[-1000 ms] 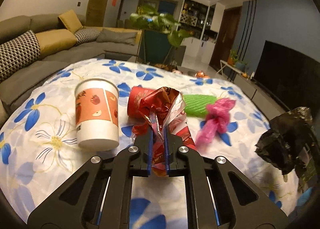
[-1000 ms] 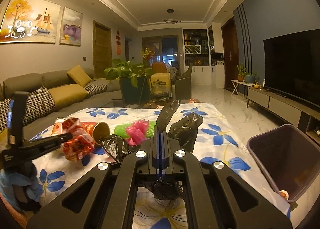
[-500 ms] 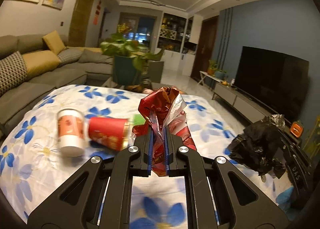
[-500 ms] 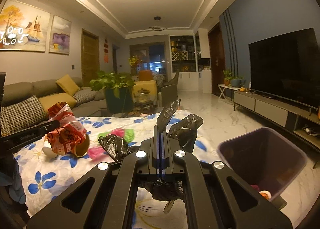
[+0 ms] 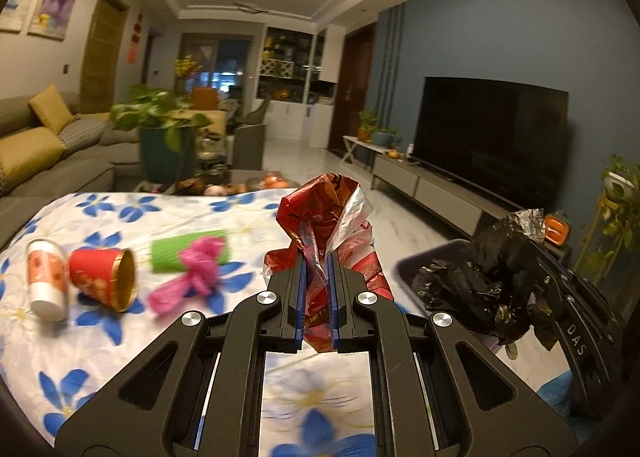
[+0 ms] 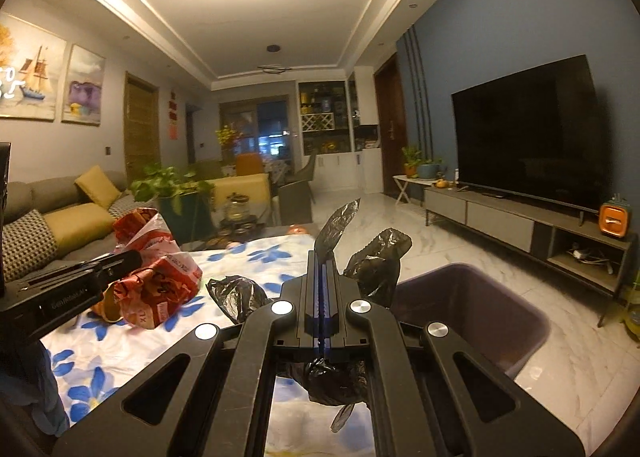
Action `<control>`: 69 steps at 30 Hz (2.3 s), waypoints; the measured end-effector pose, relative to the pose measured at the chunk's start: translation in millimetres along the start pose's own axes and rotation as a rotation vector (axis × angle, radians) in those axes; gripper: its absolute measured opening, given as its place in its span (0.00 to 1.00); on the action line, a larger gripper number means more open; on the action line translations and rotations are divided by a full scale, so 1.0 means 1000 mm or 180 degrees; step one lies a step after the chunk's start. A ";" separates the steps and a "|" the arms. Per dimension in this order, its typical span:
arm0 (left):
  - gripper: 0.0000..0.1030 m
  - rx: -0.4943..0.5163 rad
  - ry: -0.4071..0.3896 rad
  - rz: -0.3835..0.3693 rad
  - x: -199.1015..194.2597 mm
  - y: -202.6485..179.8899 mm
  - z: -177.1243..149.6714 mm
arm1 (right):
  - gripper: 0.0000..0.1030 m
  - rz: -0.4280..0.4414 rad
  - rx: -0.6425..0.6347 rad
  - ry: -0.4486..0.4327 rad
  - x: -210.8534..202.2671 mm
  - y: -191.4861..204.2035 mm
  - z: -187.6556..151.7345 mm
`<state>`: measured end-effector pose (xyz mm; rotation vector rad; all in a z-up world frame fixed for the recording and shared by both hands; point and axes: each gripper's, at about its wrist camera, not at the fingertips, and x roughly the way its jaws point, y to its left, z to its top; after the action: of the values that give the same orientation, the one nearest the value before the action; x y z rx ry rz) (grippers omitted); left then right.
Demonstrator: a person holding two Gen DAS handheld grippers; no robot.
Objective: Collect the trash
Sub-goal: 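Lift the red snack bag and black bag and carry both over the bin, then open both tools over the bin to drop the two bags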
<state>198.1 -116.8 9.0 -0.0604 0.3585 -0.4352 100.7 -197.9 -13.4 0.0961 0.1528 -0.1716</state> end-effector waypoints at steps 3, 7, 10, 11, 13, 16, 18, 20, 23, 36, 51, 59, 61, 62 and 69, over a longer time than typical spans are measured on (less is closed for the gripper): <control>0.08 0.0064 -0.0008 -0.0090 0.006 -0.022 0.000 | 0.02 -0.0080 -0.0005 -0.0015 -0.002 -0.012 0.002; 0.08 0.0116 -0.0001 -0.0195 0.014 -0.041 0.001 | 0.02 -0.0199 -0.0012 -0.0036 -0.005 -0.029 0.002; 0.08 0.0143 0.0012 -0.0272 0.020 -0.051 0.000 | 0.02 -0.0278 -0.0003 -0.0029 -0.006 -0.039 0.001; 0.08 0.0149 0.0013 -0.0289 0.021 -0.053 0.000 | 0.02 -0.0300 -0.0001 -0.0026 -0.006 -0.042 0.001; 0.08 0.0162 0.0021 -0.0331 0.025 -0.059 -0.001 | 0.02 -0.0333 -0.0001 -0.0018 -0.002 -0.046 0.003; 0.08 0.0179 0.0031 -0.0381 0.030 -0.068 -0.002 | 0.02 -0.0380 0.0002 -0.0009 0.000 -0.053 0.003; 0.08 0.0186 0.0038 -0.0407 0.034 -0.073 -0.001 | 0.02 -0.0413 0.0002 -0.0013 0.000 -0.055 0.002; 0.08 0.0194 0.0041 -0.0442 0.037 -0.078 -0.001 | 0.02 -0.0453 0.0002 -0.0021 0.001 -0.058 0.002; 0.08 0.0207 0.0052 -0.0491 0.044 -0.085 0.000 | 0.02 -0.0504 -0.0002 -0.0032 0.001 -0.062 0.001; 0.08 0.0234 0.0065 -0.0688 0.077 -0.110 -0.003 | 0.02 -0.0680 0.0047 -0.0119 0.006 -0.081 -0.001; 0.09 0.0193 0.0093 -0.0718 0.098 -0.117 -0.013 | 0.02 -0.0756 0.0072 -0.0132 0.019 -0.089 -0.002; 0.09 0.0203 0.0140 -0.0728 0.108 -0.124 -0.016 | 0.02 -0.0742 0.0078 -0.0090 0.029 -0.091 -0.003; 0.09 0.0202 0.0152 -0.0728 0.111 -0.125 -0.016 | 0.02 -0.0735 0.0083 -0.0071 0.031 -0.092 -0.003; 0.09 0.0205 0.0160 -0.0728 0.112 -0.126 -0.017 | 0.02 -0.0730 0.0086 -0.0062 0.033 -0.093 -0.004; 0.09 0.0179 0.0228 -0.0753 0.120 -0.129 -0.017 | 0.02 -0.0700 0.0120 0.0020 0.043 -0.097 -0.004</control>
<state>241.7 -284.2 -29.2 -0.0326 0.4112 -0.6825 125.2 -299.4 -31.8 0.1175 0.1664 -0.3938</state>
